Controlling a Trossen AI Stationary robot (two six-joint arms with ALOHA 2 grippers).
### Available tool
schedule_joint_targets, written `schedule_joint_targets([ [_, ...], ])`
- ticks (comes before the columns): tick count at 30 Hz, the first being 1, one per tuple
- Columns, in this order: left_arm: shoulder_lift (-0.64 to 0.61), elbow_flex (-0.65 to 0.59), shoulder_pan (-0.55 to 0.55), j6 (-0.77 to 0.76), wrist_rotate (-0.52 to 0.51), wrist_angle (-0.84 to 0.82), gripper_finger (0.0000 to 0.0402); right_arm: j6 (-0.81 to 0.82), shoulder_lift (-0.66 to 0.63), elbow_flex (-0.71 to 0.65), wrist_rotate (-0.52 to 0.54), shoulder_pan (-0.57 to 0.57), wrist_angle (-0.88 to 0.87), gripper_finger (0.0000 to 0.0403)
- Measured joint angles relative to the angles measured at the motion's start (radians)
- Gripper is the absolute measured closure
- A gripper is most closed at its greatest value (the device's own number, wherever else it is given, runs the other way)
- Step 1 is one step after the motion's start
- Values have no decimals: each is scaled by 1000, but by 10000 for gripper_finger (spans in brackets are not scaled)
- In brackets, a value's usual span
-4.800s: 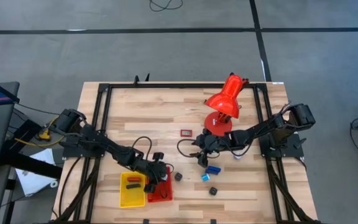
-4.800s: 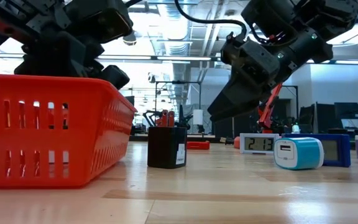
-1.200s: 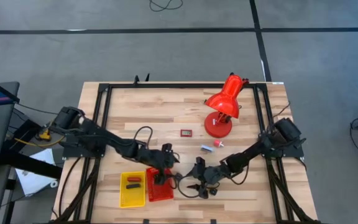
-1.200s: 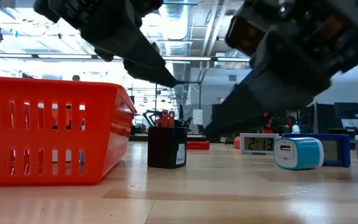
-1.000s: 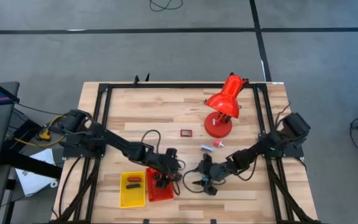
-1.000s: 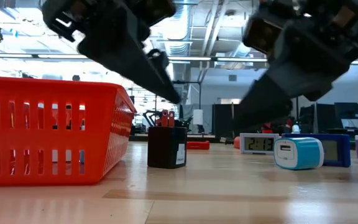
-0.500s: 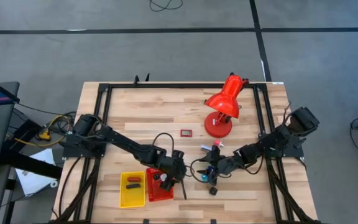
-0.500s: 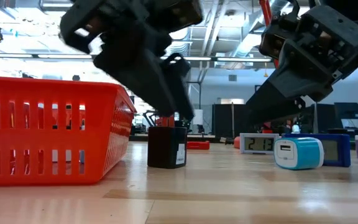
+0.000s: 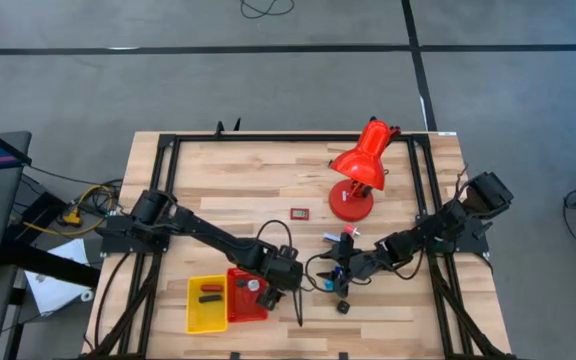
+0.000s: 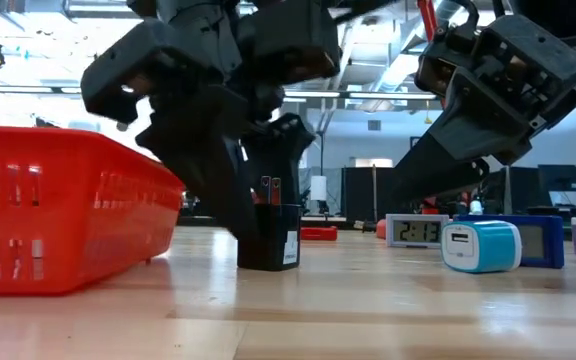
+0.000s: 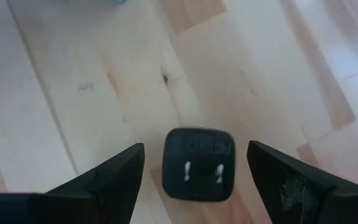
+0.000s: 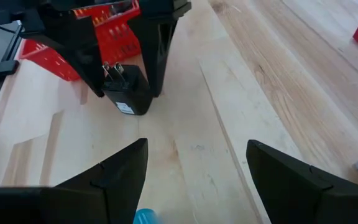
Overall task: Pick & Place Office items
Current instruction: Put the black charger adapter into the red bin
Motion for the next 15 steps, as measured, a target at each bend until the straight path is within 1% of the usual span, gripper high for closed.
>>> schedule_joint_targets([
  [8,-11,0,0,8,0,12,126,0,0,0,0,-2,-7,137],
  [11,-5,-1,0,9,-1,15,145,0,0,0,0,-2,-7,137],
  [15,-3,-2,0,18,-1,23,183,0,0,0,0,-2,-8,137],
])
